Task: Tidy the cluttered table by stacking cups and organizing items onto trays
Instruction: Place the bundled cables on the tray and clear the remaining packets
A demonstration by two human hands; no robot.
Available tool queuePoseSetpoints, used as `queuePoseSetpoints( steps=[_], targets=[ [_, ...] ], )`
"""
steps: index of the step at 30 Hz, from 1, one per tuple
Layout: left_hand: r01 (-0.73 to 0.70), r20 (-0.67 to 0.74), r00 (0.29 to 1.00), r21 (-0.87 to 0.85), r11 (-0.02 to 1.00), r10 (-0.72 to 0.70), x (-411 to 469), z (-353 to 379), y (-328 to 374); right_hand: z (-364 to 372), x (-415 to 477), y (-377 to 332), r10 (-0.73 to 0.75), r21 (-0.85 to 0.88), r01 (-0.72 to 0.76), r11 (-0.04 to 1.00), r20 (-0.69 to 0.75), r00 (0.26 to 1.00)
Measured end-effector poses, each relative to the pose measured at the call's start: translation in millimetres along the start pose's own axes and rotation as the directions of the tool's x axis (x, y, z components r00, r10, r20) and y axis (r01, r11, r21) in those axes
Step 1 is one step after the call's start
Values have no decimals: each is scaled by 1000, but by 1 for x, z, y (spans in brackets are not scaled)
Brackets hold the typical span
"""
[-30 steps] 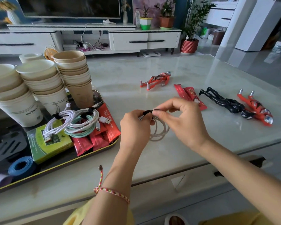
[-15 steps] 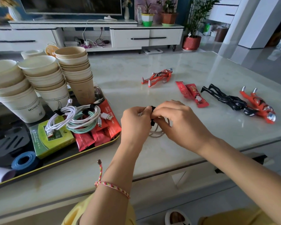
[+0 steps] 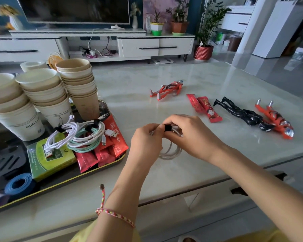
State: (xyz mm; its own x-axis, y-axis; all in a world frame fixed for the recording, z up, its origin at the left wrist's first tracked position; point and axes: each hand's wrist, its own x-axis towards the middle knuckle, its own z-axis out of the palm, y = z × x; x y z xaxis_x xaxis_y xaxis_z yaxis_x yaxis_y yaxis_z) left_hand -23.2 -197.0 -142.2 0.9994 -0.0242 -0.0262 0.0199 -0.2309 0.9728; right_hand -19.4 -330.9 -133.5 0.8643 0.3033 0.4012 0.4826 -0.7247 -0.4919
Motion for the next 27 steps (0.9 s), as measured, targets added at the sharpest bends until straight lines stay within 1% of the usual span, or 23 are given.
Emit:
queuePoseSetpoints(
  steps=[3, 6, 9, 12, 15, 17, 19, 21, 24, 26, 27],
  targets=[
    [-15, 37, 999, -21, 1000, 16, 0, -3, 2, 3, 2, -1, -22, 50, 24, 998, -46, 999],
    [-68, 21, 997, -128, 990, 71, -1, -2, 7, 1, 3, -1, 15, 69, -6, 998, -125, 992],
    [-110, -40, 994, -218, 970, 104, -2, -3, 9, 4, 0, -5, 85, 205, -50, 978, -169, 982],
    [-111, -114, 990, -332, 937, 77, -5, -9, 11, 13, 0, -18, 129, 258, -70, 964, -221, 967],
    [-155, -205, 975, -377, 913, 81, -15, -24, 11, 28, 1, -37, 211, 339, -124, 933, -234, 949],
    [-242, -278, 950, -358, 902, 145, -26, -44, 9, 38, 2, -59, 197, 422, -115, 899, -156, 968],
    [-311, -334, 920, -303, 901, 205, -37, -65, 4, 48, 2, -78, 152, 549, -82, 831, -82, 985],
    [-349, -367, 898, -251, 903, 245, -49, -89, -2, 59, 3, -98, 133, 614, -56, 787, -80, 988],
    [-350, -416, 872, -161, 923, 258, -62, -121, -13, 78, 10, -128, 98, 598, -35, 801, -74, 992],
    [-329, -481, 836, -57, 943, 263, -67, -135, -19, 89, 17, -142, 85, 559, -41, 828, -52, 995],
    [-310, -544, 796, 13, 951, 266, -70, -149, -22, 97, 24, -152, 75, 528, -44, 848, -37, 996]
  ],
)
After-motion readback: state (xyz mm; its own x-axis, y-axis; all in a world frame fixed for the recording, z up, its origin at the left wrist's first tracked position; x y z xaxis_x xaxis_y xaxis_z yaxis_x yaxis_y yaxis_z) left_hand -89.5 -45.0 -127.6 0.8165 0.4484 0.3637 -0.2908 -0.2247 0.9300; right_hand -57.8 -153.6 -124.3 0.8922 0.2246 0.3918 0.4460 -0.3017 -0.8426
